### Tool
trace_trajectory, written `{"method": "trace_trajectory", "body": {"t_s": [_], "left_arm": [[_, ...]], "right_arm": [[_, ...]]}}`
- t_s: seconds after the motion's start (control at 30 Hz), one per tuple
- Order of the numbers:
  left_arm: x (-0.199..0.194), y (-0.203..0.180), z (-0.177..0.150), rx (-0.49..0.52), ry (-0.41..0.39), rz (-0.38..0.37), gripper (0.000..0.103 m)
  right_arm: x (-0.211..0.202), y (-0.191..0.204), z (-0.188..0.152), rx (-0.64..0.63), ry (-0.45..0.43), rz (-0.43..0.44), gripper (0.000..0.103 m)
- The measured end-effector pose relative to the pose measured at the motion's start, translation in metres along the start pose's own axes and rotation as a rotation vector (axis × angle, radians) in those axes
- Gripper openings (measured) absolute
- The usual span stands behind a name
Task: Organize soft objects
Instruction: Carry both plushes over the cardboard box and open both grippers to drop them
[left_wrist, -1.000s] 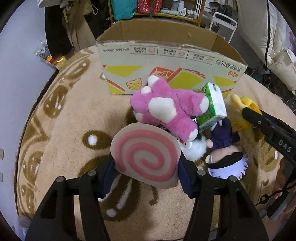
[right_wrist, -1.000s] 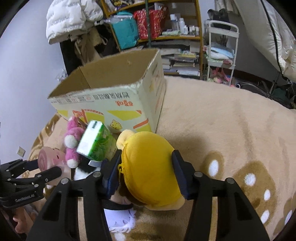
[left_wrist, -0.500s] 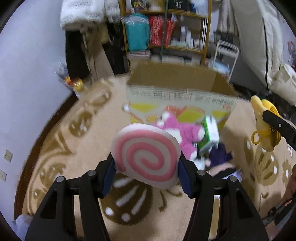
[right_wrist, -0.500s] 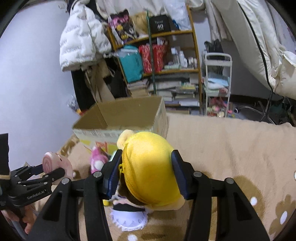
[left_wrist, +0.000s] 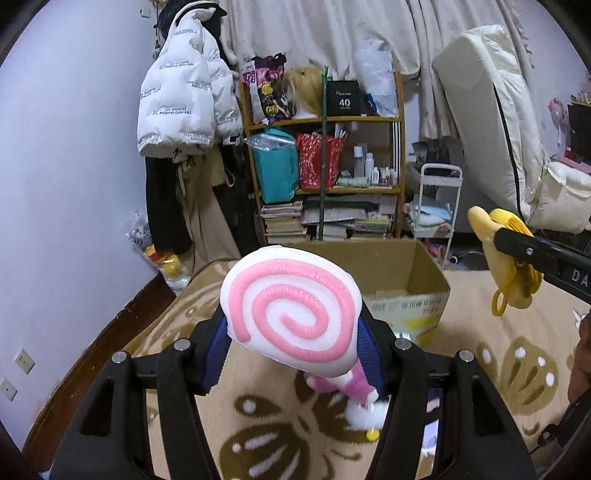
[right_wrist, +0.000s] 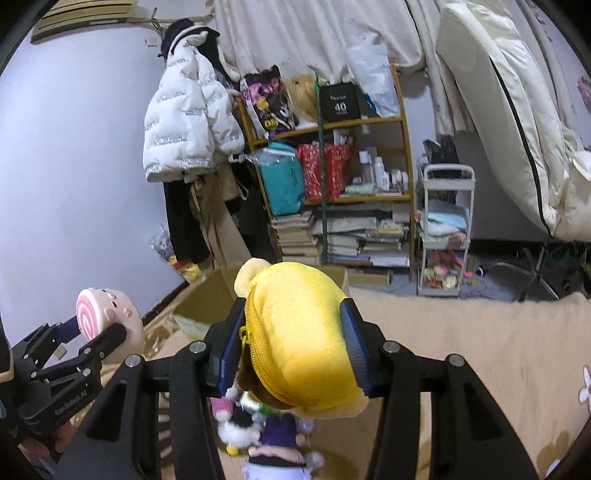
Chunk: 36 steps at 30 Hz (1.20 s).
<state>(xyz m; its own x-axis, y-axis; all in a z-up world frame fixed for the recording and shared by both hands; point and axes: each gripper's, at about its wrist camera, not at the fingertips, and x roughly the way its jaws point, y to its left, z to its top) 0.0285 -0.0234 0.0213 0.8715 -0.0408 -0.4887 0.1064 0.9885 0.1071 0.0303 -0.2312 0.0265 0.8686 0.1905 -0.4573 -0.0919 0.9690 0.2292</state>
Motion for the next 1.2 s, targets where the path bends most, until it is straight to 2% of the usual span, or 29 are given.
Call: {"method": "trace_trajectory", "body": {"t_s": [0.4,0.6,0.77,1.2], "left_arm": [[0.014,0.003,0.056,0.033,-0.085,-0.003,0.059],[0.026,0.001,0.080,0.057,-0.116,-0.017,0.060],[0.043,0.001,0.075,0.057,-0.128,-0.016,0.060],[0.118,0.014,0.053,0.000,-0.028,-0.048,0.060]], "right_arm": [[0.011,0.022,0.049,-0.068,-0.095,0.030,0.053],[0.023,0.026,0.057,-0.088,-0.104,0.047,0.053],[0.042,0.021,0.050,-0.082,-0.094,0.064,0.053],[0.102,0.002,0.013,-0.041,0.004,0.127,0.055]]}}
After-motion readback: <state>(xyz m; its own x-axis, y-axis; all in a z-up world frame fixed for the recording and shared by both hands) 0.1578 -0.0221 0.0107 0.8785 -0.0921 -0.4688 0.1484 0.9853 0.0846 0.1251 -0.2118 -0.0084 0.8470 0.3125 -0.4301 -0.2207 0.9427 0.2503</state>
